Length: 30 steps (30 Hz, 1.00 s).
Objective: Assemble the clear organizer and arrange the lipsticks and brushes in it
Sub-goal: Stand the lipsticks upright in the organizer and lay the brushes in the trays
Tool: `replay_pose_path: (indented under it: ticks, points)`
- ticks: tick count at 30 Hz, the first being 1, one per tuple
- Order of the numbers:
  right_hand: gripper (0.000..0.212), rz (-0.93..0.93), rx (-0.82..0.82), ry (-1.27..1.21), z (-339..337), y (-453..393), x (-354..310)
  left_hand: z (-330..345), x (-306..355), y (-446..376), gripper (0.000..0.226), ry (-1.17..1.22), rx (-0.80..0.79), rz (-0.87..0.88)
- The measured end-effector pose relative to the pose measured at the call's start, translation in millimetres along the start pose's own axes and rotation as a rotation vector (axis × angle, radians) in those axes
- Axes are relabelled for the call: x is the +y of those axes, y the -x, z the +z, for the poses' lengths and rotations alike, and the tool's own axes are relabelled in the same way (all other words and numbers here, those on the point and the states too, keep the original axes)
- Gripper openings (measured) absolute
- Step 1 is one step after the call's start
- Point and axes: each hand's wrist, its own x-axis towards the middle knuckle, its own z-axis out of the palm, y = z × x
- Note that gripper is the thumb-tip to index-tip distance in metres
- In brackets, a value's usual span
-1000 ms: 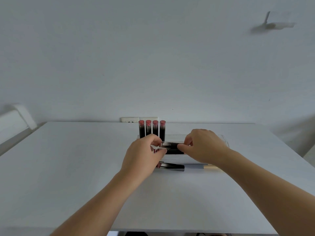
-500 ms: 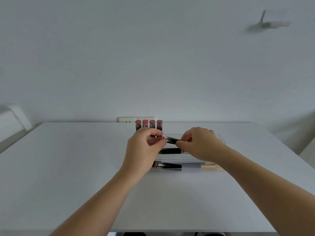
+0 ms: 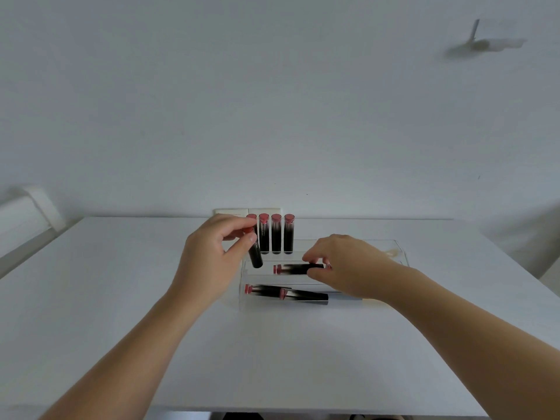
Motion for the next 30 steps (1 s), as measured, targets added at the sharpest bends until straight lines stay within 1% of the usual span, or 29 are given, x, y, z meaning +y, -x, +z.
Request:
replay_pose_path:
  ticks: [4, 12, 18, 22, 26, 28, 30]
  points:
    - [0.032, -0.011, -0.015, 0.080, 0, -2, -3, 2, -6, 2, 0.024, -0.056, -0.020, 0.040]
    - [0.030, -0.047, -0.020, 0.122, 2, -6, -8, 10, -11, 1, 0.023, -0.154, -0.040, 0.098]
    - [0.024, -0.066, 0.065, 0.097, 2, -4, -7, 12, -19, -1, 0.022, -0.217, -0.048, 0.133]
    - [0.021, -0.037, 0.092, -0.045, 1, -5, -8, 15, -24, 0, 0.021, -0.219, -0.049, 0.129]
    - [0.016, 0.039, 0.126, -0.307, 1, -7, -13, 17, -28, 1, 0.023, -0.193, -0.027, 0.115]
    - [0.013, 0.086, 0.154, -0.454, 2, -9, -16, 17, -30, 2, 0.027, -0.168, -0.008, 0.110]
    - [0.015, 0.120, 0.195, -0.557, 3, -10, -19, 18, -32, 3, 0.034, -0.143, 0.013, 0.102]
